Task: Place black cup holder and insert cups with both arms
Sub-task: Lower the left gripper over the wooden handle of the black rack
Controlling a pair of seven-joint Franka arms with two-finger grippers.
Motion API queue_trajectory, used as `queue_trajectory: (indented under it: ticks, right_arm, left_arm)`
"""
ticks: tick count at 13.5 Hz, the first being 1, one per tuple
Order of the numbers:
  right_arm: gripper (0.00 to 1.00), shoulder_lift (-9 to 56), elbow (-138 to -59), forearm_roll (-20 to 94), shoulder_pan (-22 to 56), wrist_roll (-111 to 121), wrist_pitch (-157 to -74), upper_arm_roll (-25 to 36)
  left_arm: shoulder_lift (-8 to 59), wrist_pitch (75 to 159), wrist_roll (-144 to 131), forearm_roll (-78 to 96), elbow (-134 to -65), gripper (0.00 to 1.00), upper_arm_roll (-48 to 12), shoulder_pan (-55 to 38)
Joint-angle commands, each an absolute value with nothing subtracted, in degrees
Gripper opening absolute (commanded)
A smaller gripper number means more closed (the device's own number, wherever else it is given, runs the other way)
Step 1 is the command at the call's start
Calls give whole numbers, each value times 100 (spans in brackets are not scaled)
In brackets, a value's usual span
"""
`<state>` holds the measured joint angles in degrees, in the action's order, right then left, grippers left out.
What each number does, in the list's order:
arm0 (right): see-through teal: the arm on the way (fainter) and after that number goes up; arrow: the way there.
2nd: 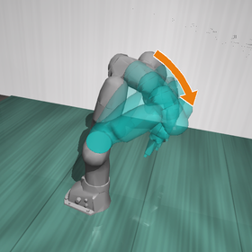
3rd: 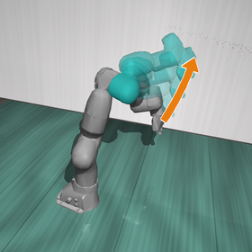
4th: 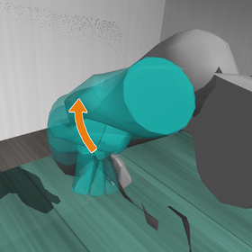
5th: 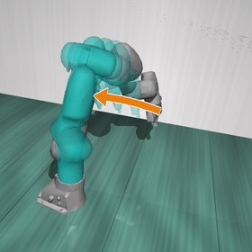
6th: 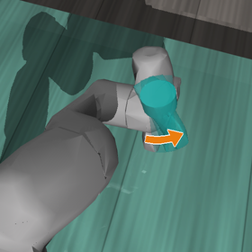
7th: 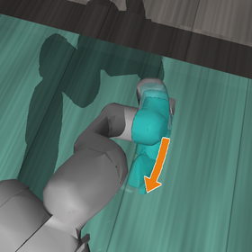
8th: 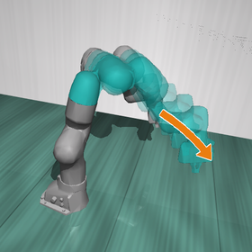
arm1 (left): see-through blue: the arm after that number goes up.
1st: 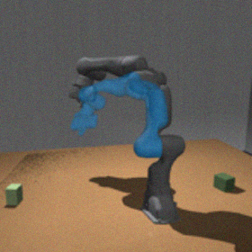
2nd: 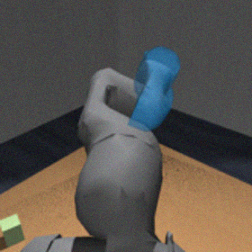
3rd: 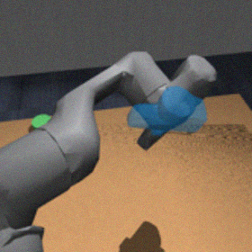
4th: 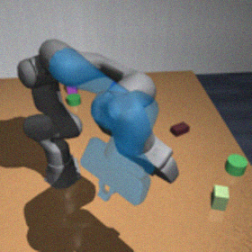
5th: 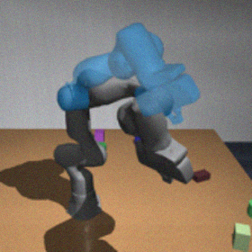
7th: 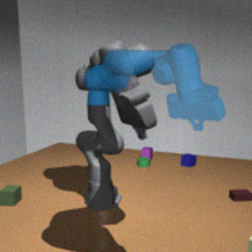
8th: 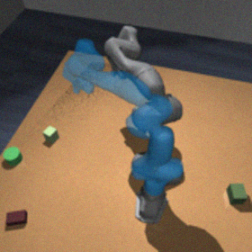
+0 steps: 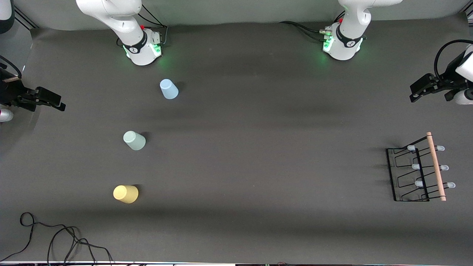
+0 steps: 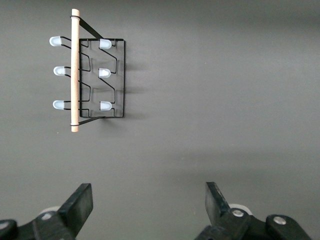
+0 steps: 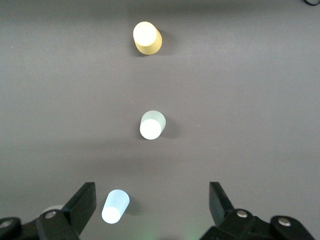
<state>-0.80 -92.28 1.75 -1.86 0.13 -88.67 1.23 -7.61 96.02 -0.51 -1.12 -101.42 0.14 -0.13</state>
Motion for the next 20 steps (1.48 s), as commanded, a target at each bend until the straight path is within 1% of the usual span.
queue_trajectory:
  ticks: [1,11,12,14,16,20]
  right_arm:
    - [100,-97,-9220,132,-149,79,-8886,132]
    - [100,-97,-9228,141,-149,61,-8886,123]
    - [100,-97,-9229,141,-158,79,-8886,123]
    - [100,-97,-9220,141,-149,70,-8886,132]
    - [100,-97,-9229,141,-149,79,-8886,123]
    - [100,-88,-9237,132,-97,79,-8886,132]
  left_arm:
    - [-835,9606,-9,-62,-10160,100,70,-97]
    - [-747,9677,-9,-70,-10134,100,79,-70]
    - [-651,9677,-9,-96,-10064,100,79,-44]
    - [-231,9511,-35,-97,-9548,100,132,0]
    - [209,9404,87,-141,-9204,100,202,314]
    - [1201,9649,816,-228,-8518,100,202,851]
